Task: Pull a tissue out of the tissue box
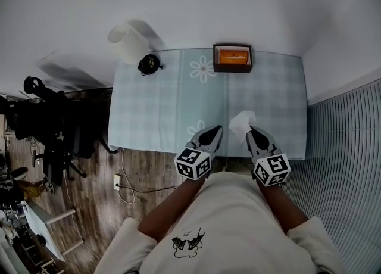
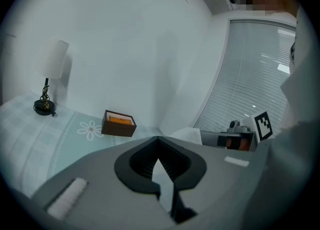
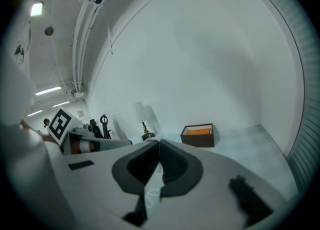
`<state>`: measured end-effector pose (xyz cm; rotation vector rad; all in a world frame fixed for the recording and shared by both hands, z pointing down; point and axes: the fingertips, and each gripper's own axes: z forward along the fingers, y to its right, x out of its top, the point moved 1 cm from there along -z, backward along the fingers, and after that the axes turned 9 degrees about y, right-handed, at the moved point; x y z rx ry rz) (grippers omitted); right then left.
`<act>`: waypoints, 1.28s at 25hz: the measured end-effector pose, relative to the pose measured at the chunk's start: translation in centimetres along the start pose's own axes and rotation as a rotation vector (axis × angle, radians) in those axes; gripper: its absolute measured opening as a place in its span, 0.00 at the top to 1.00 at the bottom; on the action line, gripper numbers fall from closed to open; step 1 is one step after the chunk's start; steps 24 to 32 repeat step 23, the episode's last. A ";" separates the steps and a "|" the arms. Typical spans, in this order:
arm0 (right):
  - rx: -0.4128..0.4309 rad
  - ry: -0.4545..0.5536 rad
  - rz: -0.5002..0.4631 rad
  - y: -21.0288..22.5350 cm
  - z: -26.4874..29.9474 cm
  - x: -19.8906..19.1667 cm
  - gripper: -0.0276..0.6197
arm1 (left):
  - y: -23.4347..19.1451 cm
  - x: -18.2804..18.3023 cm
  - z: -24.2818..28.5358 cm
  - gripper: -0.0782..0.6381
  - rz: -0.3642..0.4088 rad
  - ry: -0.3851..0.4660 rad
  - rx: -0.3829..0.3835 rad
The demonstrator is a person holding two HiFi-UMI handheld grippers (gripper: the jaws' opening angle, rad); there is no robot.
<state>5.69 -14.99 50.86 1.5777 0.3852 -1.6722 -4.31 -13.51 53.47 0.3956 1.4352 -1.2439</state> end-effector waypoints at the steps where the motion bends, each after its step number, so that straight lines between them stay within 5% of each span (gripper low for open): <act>1: 0.001 -0.002 0.002 0.0 0.0 -0.1 0.94 | 0.0 0.0 0.0 0.88 0.003 0.001 0.000; 32: -0.008 -0.024 0.023 -0.5 -0.6 -1.5 0.94 | -0.3 -0.9 -1.0 0.88 -0.015 -0.007 0.034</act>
